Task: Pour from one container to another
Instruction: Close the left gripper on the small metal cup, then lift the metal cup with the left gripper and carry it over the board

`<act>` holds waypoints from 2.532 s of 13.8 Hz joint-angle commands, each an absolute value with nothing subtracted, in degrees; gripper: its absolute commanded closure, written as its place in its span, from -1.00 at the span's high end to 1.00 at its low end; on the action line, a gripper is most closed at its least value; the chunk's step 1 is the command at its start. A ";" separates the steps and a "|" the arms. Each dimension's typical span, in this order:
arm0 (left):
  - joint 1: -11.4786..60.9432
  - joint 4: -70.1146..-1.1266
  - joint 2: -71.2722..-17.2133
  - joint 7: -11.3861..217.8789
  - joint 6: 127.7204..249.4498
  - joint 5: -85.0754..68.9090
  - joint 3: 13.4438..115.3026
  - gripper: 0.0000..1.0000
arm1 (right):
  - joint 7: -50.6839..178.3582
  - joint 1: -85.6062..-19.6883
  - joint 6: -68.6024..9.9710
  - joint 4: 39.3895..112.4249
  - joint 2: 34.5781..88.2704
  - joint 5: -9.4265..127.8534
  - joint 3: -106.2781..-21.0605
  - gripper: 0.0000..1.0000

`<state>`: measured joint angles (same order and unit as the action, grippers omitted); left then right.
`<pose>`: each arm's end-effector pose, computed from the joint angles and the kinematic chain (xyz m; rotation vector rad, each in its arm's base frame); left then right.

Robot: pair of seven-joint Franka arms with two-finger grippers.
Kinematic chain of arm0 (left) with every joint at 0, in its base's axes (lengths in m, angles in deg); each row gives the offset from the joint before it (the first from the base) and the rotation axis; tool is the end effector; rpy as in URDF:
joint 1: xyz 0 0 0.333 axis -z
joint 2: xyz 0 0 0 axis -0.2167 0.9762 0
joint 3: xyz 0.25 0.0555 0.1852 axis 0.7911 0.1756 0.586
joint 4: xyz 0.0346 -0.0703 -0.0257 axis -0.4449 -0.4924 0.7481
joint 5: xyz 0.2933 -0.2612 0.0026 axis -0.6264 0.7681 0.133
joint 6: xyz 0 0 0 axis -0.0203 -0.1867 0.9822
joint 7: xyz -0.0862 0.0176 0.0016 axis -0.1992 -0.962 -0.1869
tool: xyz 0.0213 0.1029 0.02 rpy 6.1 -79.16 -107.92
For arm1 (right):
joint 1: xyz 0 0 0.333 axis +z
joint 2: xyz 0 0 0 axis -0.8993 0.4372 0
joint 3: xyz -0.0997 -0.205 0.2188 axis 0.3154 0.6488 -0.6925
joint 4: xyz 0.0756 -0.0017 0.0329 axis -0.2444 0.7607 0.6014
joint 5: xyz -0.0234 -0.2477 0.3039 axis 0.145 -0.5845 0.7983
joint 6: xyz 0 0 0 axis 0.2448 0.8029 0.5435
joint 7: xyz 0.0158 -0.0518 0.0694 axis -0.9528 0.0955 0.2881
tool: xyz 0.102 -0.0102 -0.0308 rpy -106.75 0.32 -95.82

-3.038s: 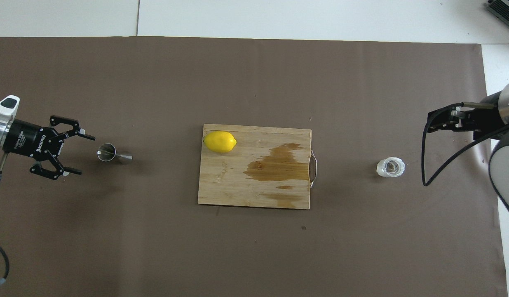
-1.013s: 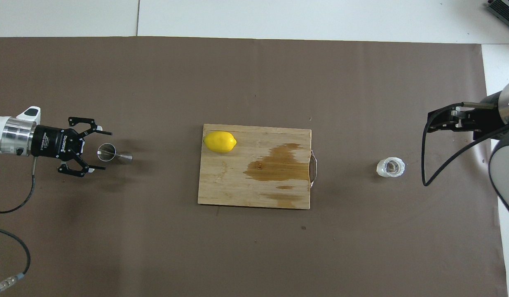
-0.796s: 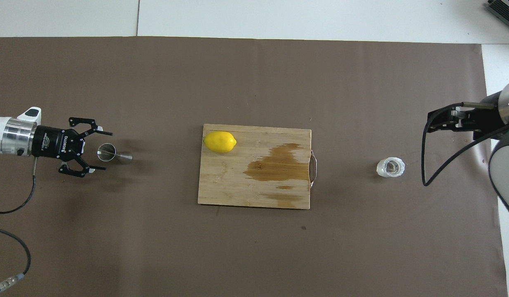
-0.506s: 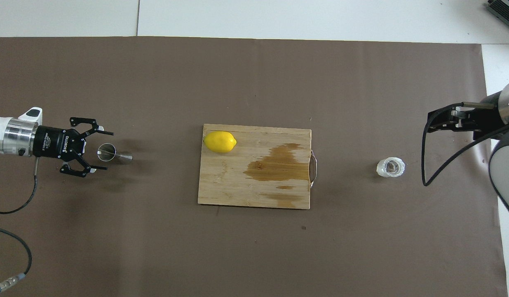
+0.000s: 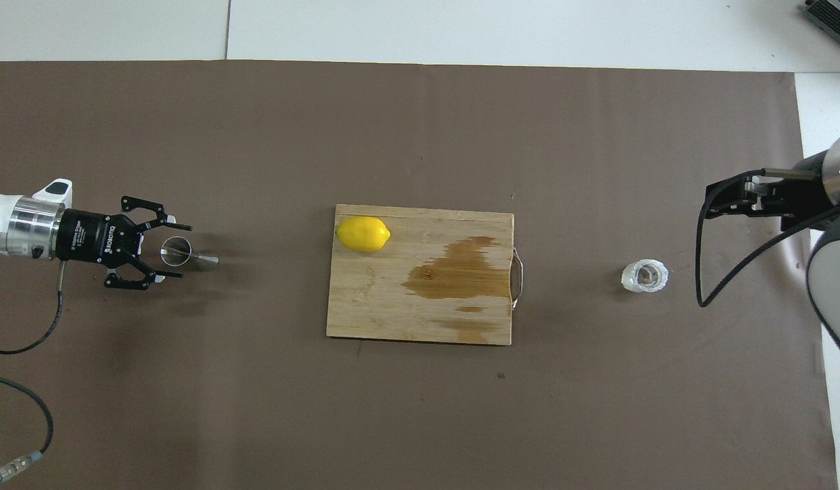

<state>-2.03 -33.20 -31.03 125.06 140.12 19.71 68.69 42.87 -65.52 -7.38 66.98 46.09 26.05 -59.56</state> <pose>0.5750 0.0731 0.3020 1.7753 1.3273 -0.9781 0.5607 0.0118 0.5957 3.0844 -0.2976 0.0312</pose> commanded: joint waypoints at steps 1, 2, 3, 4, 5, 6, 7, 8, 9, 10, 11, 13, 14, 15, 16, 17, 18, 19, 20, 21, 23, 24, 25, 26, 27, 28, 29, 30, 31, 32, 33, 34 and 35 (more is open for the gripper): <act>-1.81 -34.09 -31.72 125.95 139.32 20.74 69.07 0.37 | 43.62 -66.18 -6.73 67.52 45.29 26.60 -59.81 1.00; -1.72 -34.00 -31.72 126.03 139.24 20.74 69.07 0.37 | 43.62 -66.18 -6.73 67.43 45.29 26.60 -59.81 1.00; -1.81 -34.00 -31.72 126.04 139.23 20.74 69.07 0.37 | 43.62 -66.18 -6.73 67.43 45.29 26.60 -59.81 1.00; -1.81 -34.00 -31.72 126.04 139.23 20.74 69.07 0.37 | 43.62 -66.18 -6.73 67.43 45.29 26.60 -59.81 1.00; -1.81 -34.00 -31.72 126.04 139.23 20.83 69.07 0.37 | 43.53 -66.18 -6.73 67.43 45.29 26.60 -59.81 1.00; -1.81 -34.00 -31.72 126.04 139.15 20.83 69.07 0.35 | 43.62 -66.18 -6.73 67.52 45.29 26.60 -59.81 1.00; -1.72 -33.91 -31.72 126.38 139.06 20.83 69.07 0.35 | 43.62 -66.18 -6.73 67.52 45.29 26.60 -59.81 1.00; -1.72 -33.74 -31.72 127.34 139.06 20.75 69.07 0.35 | 43.62 -66.18 -6.73 67.43 45.29 26.60 -59.81 1.00; -1.72 -33.74 -31.72 127.53 139.06 20.83 69.07 0.31 | 43.62 -66.18 -6.73 67.43 45.29 26.60 -59.81 1.00; -1.72 -33.74 -31.72 127.53 139.06 20.83 69.07 0.28 | 43.62 -66.18 -6.73 67.52 45.29 26.60 -59.81 1.00; -1.81 -33.74 -31.72 127.53 139.06 20.83 69.07 0.15 | 43.62 -66.18 -6.73 67.43 45.29 26.60 -59.81 1.00; -1.72 -33.74 -31.72 127.53 138.97 20.83 69.07 0.02 | 43.62 -66.18 -6.73 67.52 45.29 26.60 -59.81 1.00; -1.72 -33.74 -31.72 127.62 138.97 20.92 68.98 -0.11 | 43.53 -66.18 -6.73 67.52 45.29 26.60 -59.81 1.00; -1.72 -33.65 -31.72 127.62 138.97 21.01 68.98 -0.19 | 43.62 -66.18 -6.73 67.43 45.29 26.60 -59.81 1.00; -1.72 -33.65 -31.72 127.62 138.71 21.36 68.98 -0.37 | 43.62 -66.18 -6.73 67.43 45.29 26.60 -59.81 1.00; -1.72 -33.65 -31.72 127.70 138.36 21.53 68.98 -0.39 | 43.53 -66.18 -6.73 67.43 45.29 26.60 -59.81 1.00; -1.72 -33.56 -31.72 128.31 138.27 21.54 68.98 -0.49 | 43.62 -66.18 -6.73 67.52 45.29 26.60 -59.81 1.00; -1.81 -33.56 -31.72 128.84 138.27 21.80 68.98 -0.60 | 43.62 -66.18 -6.73 67.52 45.29 26.60 -59.81 1.00; -1.90 -33.47 -31.72 128.94 138.01 21.89 68.98 -0.68 | 43.62 -66.18 -6.73 67.52 45.29 26.60 -59.81 1.00; -1.81 -33.39 -31.72 128.94 137.83 21.89 68.98 -0.73 | 43.62 -66.18 -6.73 67.52 45.29 26.60 -59.81 1.00; -1.98 -33.39 -31.80 128.94 137.30 22.41 68.98 -1.00 | 43.62 -66.18 -6.73 67.43 45.29 26.60 -59.81 1.00; -1.73 -33.30 -31.80 129.02 136.78 22.76 68.98 -1.00 | 43.62 -66.18 -6.73 67.43 45.29 26.60 -59.81 1.00; -1.55 -32.95 -31.80 129.46 136.34 23.11 68.72 -1.00 | 43.62 -66.18 -6.73 67.52 45.29 26.60 -59.81 1.00; -1.11 -32.51 -31.89 130.16 136.33 23.90 68.28 -1.00 | 43.53 -66.18 -6.73 67.43 45.29 26.60 -59.81 1.00; 0.63 -32.33 -32.24 131.30 136.42 24.87 67.93 -1.00 | 43.62 -66.18 -6.73 67.43 45.29 26.60 -59.81 1.00; 2.30 -32.24 -32.50 133.75 136.68 26.18 67.93 -1.00 | 43.62 -66.18 -6.73 67.52 45.29 26.60 -59.81 1.00; 3.89 -32.24 -32.77 135.42 136.69 27.06 67.75 -1.00 | 43.62 -66.18 -6.73 67.52 45.29 26.60 -59.81 1.00; 5.90 -32.16 -33.29 136.22 136.86 28.20 67.75 -1.00 | 43.62 -66.18 -6.73 67.43 45.29 26.60 -59.81 1.00; 7.58 -32.07 -33.38 137.10 137.12 29.87 67.67 -1.00 | 43.53 -66.18 -6.73 67.43 45.29 26.60 -59.81 1.00; 8.99 -31.98 -33.65 138.76 138.17 31.63 67.66 -1.00 | 43.62 -66.18 -6.73 67.43 45.29 26.60 -59.81 1.00; 10.65 -31.98 -33.91 140.52 140.18 33.12 67.58 -1.00 | 43.62 -66.18 -6.73 67.52 45.29 26.60 -59.81 1.00; 12.32 -31.89 -34.00 142.02 142.29 35.05 67.49 -1.00 | 43.53 -66.18 -6.73 67.52 45.29 26.60 -59.81 1.00; 14.25 -31.89 -34.26 143.42 144.14 37.25 67.31 -1.00 | 43.62 -66.18 -6.73 67.52 45.29 26.60 -59.81 1.00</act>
